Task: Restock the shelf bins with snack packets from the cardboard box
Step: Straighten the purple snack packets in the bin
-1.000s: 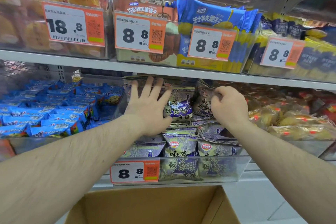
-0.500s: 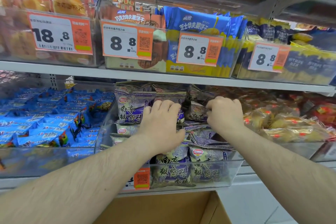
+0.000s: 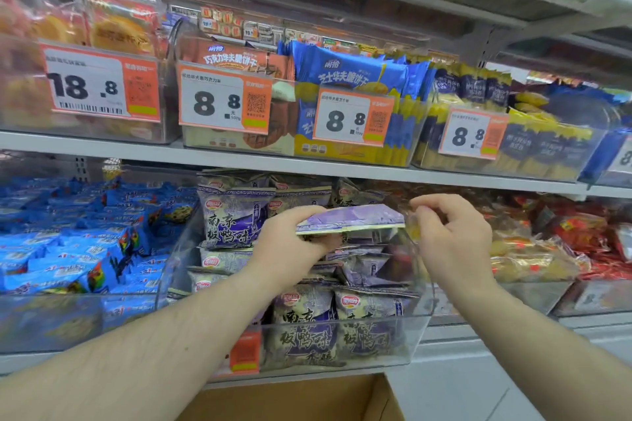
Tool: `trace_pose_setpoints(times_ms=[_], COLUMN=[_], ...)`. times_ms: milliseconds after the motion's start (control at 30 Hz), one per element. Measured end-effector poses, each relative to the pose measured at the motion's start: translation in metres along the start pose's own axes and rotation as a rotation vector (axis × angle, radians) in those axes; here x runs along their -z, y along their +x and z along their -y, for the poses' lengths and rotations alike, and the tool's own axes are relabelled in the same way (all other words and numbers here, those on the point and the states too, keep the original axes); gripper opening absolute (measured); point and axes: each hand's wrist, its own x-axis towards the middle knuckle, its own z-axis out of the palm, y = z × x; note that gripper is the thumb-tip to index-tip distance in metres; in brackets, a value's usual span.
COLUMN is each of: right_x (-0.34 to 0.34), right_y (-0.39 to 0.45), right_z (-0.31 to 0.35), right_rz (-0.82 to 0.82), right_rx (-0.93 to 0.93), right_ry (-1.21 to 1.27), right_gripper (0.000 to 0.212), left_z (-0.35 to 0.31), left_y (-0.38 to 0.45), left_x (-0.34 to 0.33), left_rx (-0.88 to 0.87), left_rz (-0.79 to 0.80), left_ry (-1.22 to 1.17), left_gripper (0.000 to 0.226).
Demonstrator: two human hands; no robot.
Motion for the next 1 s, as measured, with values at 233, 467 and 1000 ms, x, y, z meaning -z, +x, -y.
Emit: trace_pose_setpoints(times_ms=[233,467,1000], right_x=[-0.058,-0.098,-0.094], right_y=[0.040,0.065,0.073], right_z=[-0.017,-0.020,-0.034], right_rz=[0.728,0.893,0.688], right_rx=[-0.088,-0.011,0.302], right_ry=[-0.447,-0.699,-0.822], right_gripper=[0.028,0.026,0.057], left_z=[0.000,0.014,0.019], left_y=[-0.016,-0.023,-0.020], left_x=[0.036,0.052,0.050], left_rx=[0.286,0.386,0.443], left_rz=[-0.114,-0.221,-0.274], left_ry=[-0.653,-0.887,-1.002], left_gripper=[0.020,0.027,0.036])
